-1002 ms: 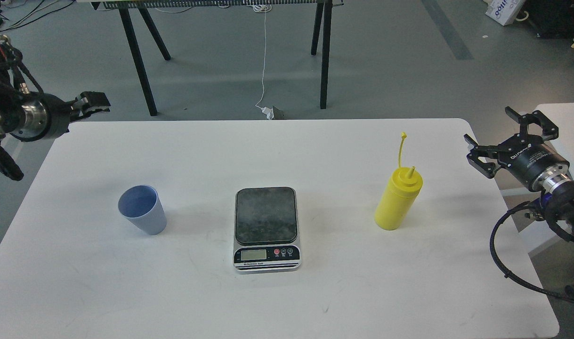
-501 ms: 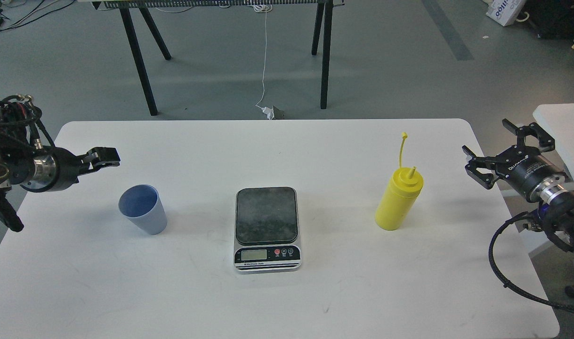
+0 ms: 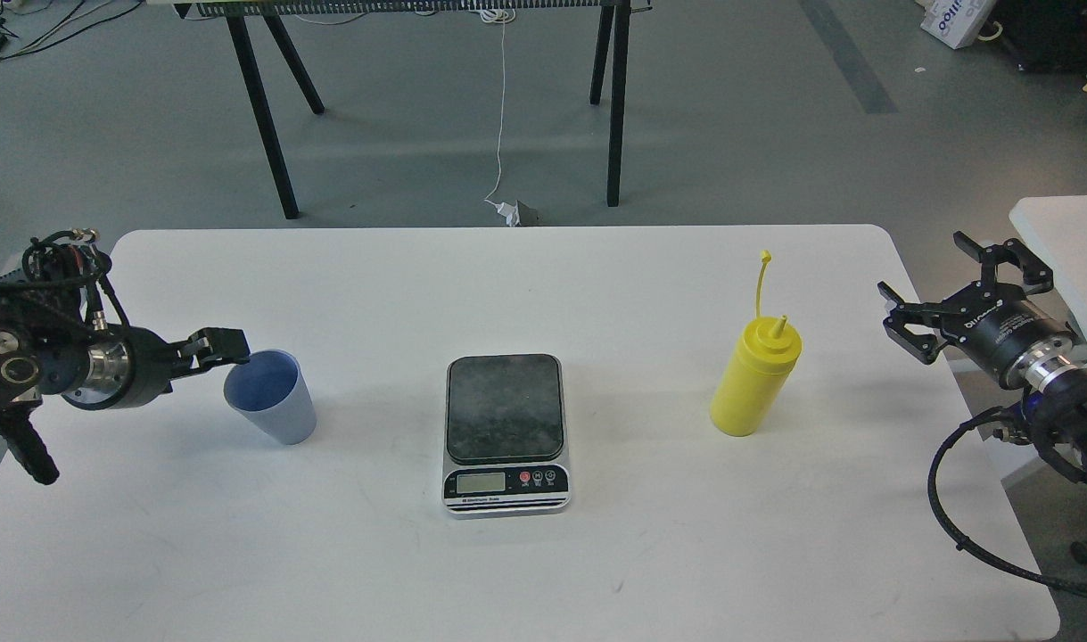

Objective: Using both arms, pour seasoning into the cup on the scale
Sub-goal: 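Reach the left gripper to the blue cup and close around it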

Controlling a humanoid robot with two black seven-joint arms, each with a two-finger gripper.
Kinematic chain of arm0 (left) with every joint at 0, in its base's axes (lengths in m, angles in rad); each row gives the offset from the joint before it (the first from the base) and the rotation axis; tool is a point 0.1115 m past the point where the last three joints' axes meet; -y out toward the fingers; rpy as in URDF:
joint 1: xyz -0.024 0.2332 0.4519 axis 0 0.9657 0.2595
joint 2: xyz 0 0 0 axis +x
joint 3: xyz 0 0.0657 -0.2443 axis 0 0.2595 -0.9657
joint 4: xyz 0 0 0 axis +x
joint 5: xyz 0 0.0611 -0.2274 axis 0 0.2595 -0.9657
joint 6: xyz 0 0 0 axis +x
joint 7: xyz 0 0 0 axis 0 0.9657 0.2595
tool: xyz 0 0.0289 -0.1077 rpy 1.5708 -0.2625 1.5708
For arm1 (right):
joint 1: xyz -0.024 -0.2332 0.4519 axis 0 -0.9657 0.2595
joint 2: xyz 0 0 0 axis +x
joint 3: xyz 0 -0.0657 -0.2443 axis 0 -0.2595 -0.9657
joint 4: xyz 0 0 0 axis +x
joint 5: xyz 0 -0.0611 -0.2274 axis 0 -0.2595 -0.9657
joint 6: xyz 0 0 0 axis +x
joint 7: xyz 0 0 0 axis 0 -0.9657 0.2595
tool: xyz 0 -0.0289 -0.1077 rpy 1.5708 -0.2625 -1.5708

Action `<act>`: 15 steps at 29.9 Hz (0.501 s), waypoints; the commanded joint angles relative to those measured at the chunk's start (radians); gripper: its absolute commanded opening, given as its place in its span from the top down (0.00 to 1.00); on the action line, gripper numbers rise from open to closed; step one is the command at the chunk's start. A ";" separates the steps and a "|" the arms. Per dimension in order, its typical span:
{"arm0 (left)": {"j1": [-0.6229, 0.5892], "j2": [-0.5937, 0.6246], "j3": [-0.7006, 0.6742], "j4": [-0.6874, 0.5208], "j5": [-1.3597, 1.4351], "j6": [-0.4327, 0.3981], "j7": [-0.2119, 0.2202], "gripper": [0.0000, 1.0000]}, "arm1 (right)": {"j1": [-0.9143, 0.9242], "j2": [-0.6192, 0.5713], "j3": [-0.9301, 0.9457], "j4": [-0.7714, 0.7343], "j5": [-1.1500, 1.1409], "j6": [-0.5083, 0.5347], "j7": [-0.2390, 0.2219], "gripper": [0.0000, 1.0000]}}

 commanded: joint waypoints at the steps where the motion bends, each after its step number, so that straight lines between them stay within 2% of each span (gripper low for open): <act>1: 0.025 -0.007 0.003 -0.006 0.000 0.000 0.000 0.01 | 0.000 0.002 0.000 0.000 0.000 0.000 0.000 0.01; 9: 0.031 -0.032 0.000 -0.014 0.000 0.000 0.000 0.02 | 0.000 0.000 0.000 -0.002 0.000 0.000 0.000 0.01; 15: 0.029 -0.049 -0.009 -0.014 0.000 0.000 0.000 0.10 | -0.003 0.000 0.000 -0.011 0.000 0.000 0.000 0.01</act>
